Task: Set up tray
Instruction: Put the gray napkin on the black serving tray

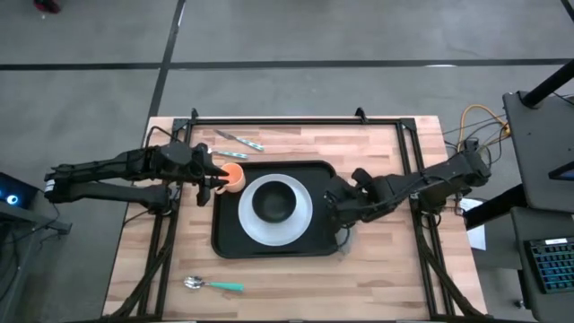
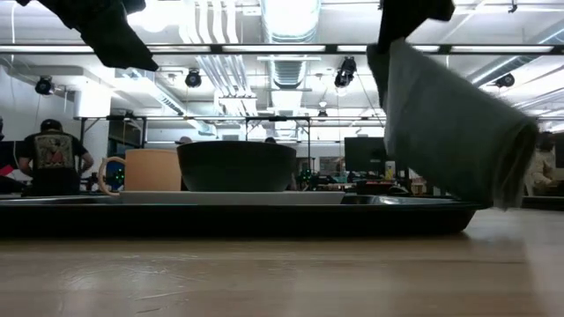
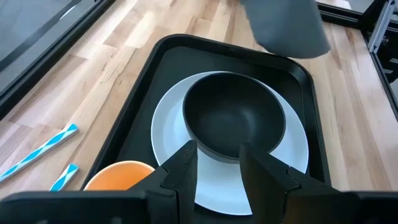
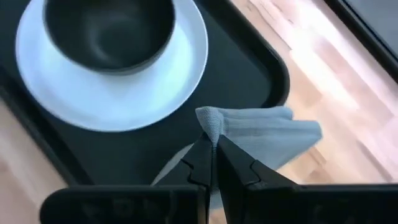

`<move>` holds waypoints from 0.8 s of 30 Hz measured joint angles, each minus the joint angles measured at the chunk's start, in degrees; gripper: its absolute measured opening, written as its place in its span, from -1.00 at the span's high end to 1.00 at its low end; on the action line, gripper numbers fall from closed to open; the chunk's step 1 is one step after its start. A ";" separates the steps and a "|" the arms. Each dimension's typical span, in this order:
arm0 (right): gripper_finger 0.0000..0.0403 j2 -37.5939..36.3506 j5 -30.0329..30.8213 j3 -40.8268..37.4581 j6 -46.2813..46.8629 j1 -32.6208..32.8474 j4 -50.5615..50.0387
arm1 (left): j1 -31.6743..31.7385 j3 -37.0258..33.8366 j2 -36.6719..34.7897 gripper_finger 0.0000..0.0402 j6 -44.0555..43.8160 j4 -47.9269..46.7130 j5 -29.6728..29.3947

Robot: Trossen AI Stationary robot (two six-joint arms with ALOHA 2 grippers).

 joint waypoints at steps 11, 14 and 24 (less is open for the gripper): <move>0.96 2.28 -0.17 -6.72 -6.52 -8.52 13.82 | 0.01 0.00 0.09 0.49 -0.33 -0.37 0.00; 0.96 2.30 -1.10 -10.17 -6.82 -11.68 18.14 | 0.01 0.00 0.11 0.49 -1.11 -0.50 0.01; 0.96 2.43 -1.88 -21.86 -6.37 -18.45 38.45 | 0.01 0.00 0.09 0.49 -1.18 -0.50 0.00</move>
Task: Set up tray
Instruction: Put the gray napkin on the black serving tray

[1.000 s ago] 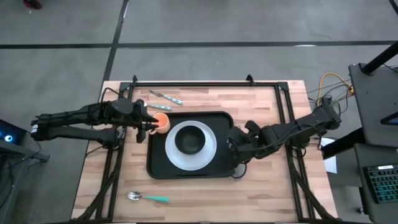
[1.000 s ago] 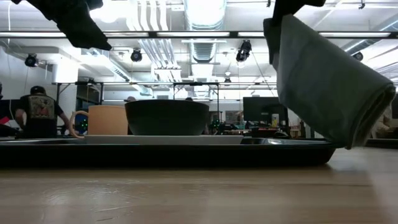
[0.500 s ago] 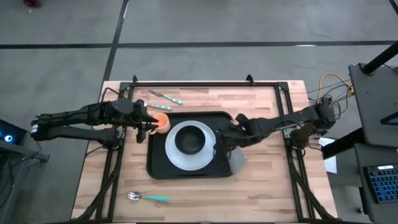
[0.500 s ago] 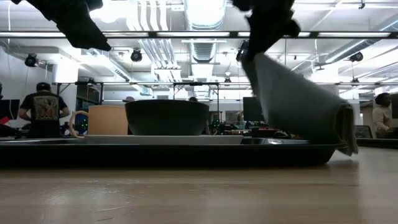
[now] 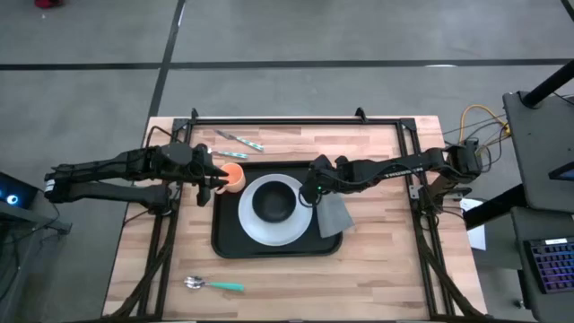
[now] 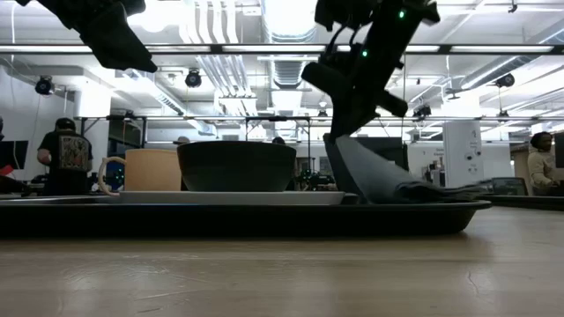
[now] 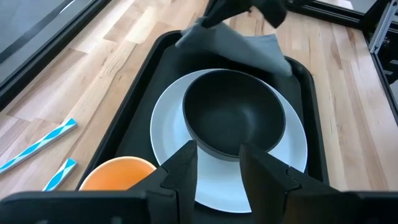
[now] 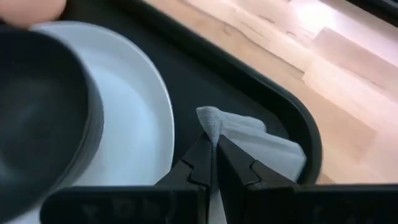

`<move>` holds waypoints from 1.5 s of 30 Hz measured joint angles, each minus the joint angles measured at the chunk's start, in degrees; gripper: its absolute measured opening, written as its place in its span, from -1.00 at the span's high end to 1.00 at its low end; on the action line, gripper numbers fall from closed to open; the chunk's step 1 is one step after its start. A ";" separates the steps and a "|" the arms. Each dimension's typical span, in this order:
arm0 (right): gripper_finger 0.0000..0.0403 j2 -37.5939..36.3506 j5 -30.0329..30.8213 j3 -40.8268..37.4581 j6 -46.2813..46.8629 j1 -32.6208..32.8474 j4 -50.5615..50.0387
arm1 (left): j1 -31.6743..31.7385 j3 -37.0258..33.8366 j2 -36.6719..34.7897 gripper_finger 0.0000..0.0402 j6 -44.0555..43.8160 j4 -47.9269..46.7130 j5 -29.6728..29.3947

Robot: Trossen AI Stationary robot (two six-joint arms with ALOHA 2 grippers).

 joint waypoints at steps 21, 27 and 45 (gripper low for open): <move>0.56 0.17 -5.57 -5.55 -6.50 -2.87 10.00 | -0.02 0.00 0.00 0.49 0.13 -0.26 0.02; 0.26 0.07 -5.99 -2.57 -9.38 -2.58 7.86 | -0.01 0.00 0.00 0.49 0.12 -0.30 0.32; 0.48 0.07 -7.34 -12.11 5.13 7.03 3.26 | -0.02 -0.35 0.02 0.49 0.11 -1.05 0.31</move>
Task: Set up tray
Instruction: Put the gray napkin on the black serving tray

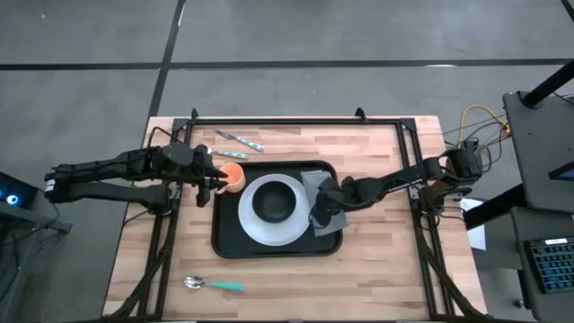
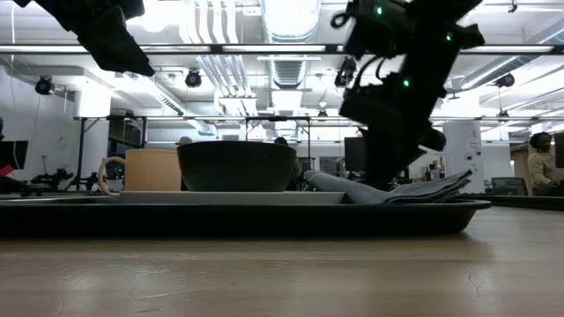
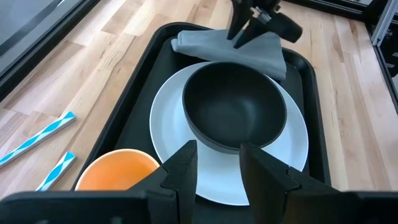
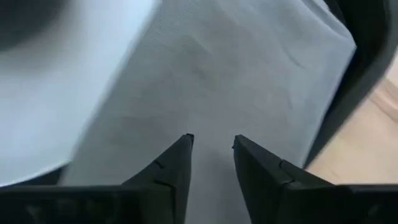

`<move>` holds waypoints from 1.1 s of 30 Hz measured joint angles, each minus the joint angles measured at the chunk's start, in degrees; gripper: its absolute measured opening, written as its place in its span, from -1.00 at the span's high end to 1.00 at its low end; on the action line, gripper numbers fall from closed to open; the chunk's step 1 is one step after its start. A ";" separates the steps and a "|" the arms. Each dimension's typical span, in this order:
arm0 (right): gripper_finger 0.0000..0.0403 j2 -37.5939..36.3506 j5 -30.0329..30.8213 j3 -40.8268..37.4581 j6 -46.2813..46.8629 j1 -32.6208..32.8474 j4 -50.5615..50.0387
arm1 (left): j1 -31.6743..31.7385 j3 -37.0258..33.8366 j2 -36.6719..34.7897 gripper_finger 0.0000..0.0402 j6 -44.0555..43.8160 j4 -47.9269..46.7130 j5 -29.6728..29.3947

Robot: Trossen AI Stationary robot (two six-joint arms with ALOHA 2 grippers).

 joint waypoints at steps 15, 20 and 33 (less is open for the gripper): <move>0.82 0.00 -6.84 -1.73 6.83 3.17 2.38 | 0.00 0.00 0.00 0.49 0.00 0.02 -0.04; 0.87 0.02 -7.28 -1.73 9.08 5.46 2.55 | 0.00 0.00 0.00 0.49 0.00 0.01 -0.04; 0.96 2.71 -10.07 -1.64 7.68 6.90 8.35 | 0.00 0.00 -0.02 0.49 0.00 0.04 -0.04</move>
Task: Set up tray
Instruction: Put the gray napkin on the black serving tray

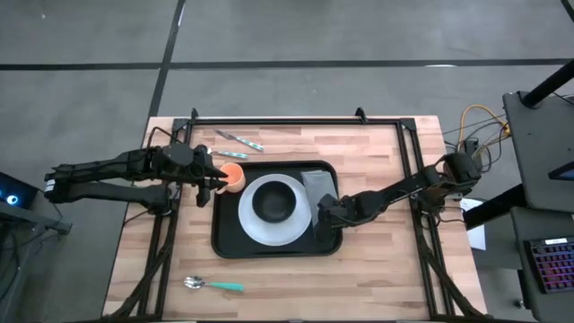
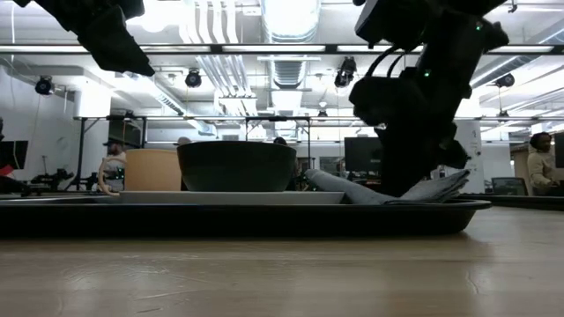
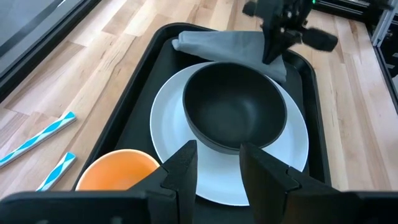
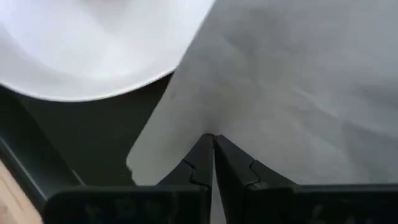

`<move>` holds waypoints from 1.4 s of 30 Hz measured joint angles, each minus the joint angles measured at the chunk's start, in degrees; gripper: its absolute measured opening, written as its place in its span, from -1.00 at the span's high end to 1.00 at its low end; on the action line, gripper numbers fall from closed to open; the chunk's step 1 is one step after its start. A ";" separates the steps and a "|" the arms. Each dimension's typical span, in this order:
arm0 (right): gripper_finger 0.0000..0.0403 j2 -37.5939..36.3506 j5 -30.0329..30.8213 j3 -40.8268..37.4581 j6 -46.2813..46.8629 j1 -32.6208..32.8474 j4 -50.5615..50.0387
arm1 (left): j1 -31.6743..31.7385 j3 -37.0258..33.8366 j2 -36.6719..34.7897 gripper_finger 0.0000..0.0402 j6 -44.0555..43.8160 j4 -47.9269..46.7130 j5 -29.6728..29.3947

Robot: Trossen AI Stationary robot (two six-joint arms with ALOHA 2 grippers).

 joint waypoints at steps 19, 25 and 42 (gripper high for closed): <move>0.96 9.29 -0.87 13.30 -8.64 -0.04 -7.05 | 0.02 0.00 0.39 0.49 0.00 -0.02 0.07; 0.96 10.06 -0.10 13.97 -9.04 -0.04 -6.19 | 0.02 0.00 0.39 0.49 0.00 -0.02 0.09; 0.96 14.20 -1.43 24.73 -14.61 2.51 -11.02 | 0.02 0.00 0.39 0.49 -0.02 -0.02 0.15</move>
